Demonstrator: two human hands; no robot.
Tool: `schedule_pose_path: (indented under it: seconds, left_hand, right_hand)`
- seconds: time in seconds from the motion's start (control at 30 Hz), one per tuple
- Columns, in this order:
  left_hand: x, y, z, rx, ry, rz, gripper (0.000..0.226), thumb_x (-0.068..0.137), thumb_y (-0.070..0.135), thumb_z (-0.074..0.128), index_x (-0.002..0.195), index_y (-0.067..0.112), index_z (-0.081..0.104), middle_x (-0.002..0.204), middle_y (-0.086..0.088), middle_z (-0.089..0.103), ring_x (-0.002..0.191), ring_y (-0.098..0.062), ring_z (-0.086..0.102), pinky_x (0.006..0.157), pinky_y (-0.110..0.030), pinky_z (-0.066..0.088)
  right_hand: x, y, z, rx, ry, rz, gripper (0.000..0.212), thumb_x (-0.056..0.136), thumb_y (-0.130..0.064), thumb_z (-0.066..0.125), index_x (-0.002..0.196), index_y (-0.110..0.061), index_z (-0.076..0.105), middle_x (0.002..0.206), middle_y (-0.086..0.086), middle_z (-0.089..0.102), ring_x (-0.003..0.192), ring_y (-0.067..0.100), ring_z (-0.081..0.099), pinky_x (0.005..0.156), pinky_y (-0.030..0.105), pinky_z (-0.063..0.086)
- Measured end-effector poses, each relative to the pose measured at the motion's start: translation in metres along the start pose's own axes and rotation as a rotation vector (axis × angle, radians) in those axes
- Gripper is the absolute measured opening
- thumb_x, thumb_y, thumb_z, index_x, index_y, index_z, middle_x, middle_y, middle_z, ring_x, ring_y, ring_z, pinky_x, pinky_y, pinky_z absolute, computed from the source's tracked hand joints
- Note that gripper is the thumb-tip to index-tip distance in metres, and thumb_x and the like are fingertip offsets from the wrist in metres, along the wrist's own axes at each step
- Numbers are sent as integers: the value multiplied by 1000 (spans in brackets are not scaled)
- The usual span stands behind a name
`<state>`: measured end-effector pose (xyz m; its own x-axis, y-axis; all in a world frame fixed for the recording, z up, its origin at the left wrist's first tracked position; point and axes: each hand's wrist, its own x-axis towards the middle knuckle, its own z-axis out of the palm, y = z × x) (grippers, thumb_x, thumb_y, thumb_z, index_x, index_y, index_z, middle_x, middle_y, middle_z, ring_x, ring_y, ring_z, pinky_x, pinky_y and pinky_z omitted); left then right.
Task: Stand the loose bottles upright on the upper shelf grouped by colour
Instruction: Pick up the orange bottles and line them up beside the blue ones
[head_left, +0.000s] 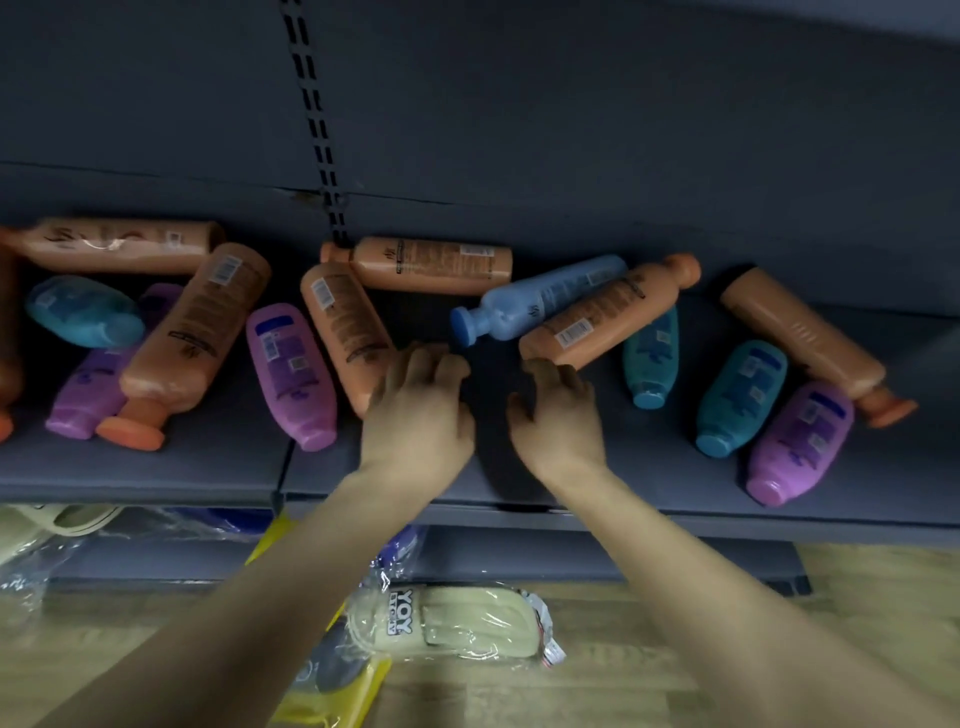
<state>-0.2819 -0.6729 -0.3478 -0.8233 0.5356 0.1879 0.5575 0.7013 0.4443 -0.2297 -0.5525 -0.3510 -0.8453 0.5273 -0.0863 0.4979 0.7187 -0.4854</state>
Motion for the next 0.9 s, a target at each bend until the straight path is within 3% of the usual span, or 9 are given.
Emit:
schedule_pose_path:
  seconds: [0.07, 0.13, 0.37, 0.53, 0.6, 0.73, 0.83, 0.9]
  left_hand:
    - [5, 19, 13, 26, -95, -32, 40, 82, 12, 57, 122, 9, 54, 133, -11, 47, 126, -33, 40, 97, -38, 38]
    - [12, 33, 25, 96, -162, -45, 44, 88, 19, 51, 131, 16, 45, 138, -5, 40, 128, -26, 35, 99, -34, 34]
    - [30, 58, 54, 127, -234, -148, 59, 91, 27, 52, 142, 15, 25, 141, -8, 34, 131, -28, 32, 100, -38, 35]
    - [44, 64, 70, 11, -232, -177, 78, 89, 36, 57, 148, 21, 8, 147, -7, 27, 133, -28, 30, 102, -41, 35]
    - [52, 65, 75, -110, -224, -223, 77, 87, 37, 59, 147, 22, 13, 147, -6, 27, 132, -28, 33, 103, -44, 37]
    - [61, 78, 75, -350, -119, -325, 52, 89, 25, 58, 132, 11, 32, 133, -11, 38, 115, -31, 49, 95, -44, 45]
    - [60, 87, 74, -311, -99, -357, 47, 89, 27, 57, 128, 9, 37, 130, -12, 36, 108, -32, 51, 88, -37, 44]
    - [58, 88, 74, -239, -131, -334, 46, 87, 30, 58, 126, 11, 43, 129, -12, 35, 105, -32, 53, 82, -32, 41]
  right_hand:
    - [4, 24, -11, -47, -3, 49, 40, 93, -21, 49, 132, -15, 45, 134, 10, 46, 122, 32, 40, 96, 42, 41]
    - [8, 43, -21, -84, -12, 78, 39, 93, -21, 47, 131, -16, 45, 134, 10, 45, 124, 31, 39, 96, 41, 40]
    - [22, 75, -31, -135, -53, 65, 44, 95, -23, 46, 137, -16, 37, 139, 9, 39, 129, 30, 33, 102, 42, 35]
    - [36, 78, -19, 149, -39, 36, 39, 94, -16, 47, 132, -10, 41, 126, 11, 54, 117, 28, 50, 92, 34, 42]
    - [41, 74, -16, 394, -64, 118, 34, 95, -17, 46, 129, -11, 43, 120, 7, 59, 110, 24, 56, 86, 29, 42]
    - [44, 62, -6, 792, -89, 292, 35, 93, -23, 50, 127, -14, 49, 117, 2, 62, 105, 17, 58, 86, 26, 45]
    - [44, 61, -5, 963, -47, 357, 9, 93, -19, 53, 101, -18, 57, 97, -4, 63, 94, 13, 59, 81, 24, 45]
    - [44, 63, -7, 994, -12, 379, 11, 92, -14, 52, 89, -24, 54, 89, -5, 61, 92, 15, 59, 81, 26, 48]
